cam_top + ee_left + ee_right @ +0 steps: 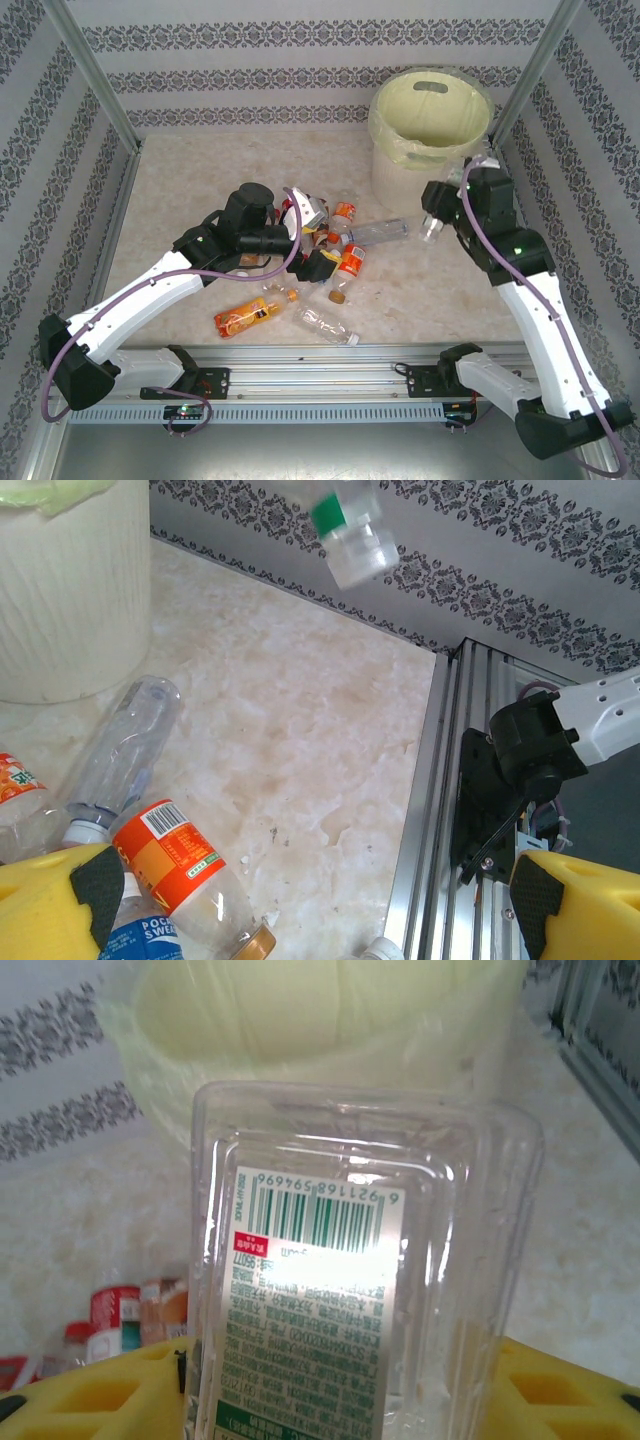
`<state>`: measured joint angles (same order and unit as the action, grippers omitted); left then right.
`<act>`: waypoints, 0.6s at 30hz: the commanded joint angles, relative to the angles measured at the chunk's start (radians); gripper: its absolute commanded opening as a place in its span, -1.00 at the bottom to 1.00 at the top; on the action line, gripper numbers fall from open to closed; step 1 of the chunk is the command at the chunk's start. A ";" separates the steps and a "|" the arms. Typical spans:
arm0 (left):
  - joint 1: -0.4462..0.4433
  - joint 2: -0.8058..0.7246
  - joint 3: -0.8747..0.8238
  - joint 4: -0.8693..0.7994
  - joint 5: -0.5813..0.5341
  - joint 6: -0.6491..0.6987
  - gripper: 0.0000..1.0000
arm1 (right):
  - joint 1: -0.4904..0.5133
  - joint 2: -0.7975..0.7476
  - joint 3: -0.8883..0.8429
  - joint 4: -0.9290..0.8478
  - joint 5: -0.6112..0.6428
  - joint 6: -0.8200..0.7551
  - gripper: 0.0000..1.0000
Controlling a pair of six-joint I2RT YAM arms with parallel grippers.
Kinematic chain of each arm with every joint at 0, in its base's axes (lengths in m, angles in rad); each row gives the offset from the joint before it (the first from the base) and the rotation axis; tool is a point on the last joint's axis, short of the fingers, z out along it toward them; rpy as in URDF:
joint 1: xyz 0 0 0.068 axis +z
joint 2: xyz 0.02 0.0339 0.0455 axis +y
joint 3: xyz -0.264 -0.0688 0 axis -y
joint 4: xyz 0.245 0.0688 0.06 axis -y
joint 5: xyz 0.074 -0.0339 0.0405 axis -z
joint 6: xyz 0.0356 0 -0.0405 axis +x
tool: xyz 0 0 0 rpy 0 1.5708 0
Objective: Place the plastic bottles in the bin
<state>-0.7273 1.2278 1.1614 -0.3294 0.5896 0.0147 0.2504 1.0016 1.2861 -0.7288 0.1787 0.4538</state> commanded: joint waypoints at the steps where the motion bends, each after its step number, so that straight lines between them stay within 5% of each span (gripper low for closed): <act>1: -0.015 -0.021 -0.002 0.032 -0.012 -0.002 1.00 | -0.022 0.057 0.110 0.075 0.006 -0.060 0.18; 18: -0.015 -0.017 -0.002 0.030 -0.020 0.004 1.00 | -0.106 0.458 0.570 0.264 -0.006 -0.174 0.15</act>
<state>-0.7273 1.2278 1.1614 -0.3294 0.5713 0.0151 0.1570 1.4082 1.7958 -0.5186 0.1715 0.3248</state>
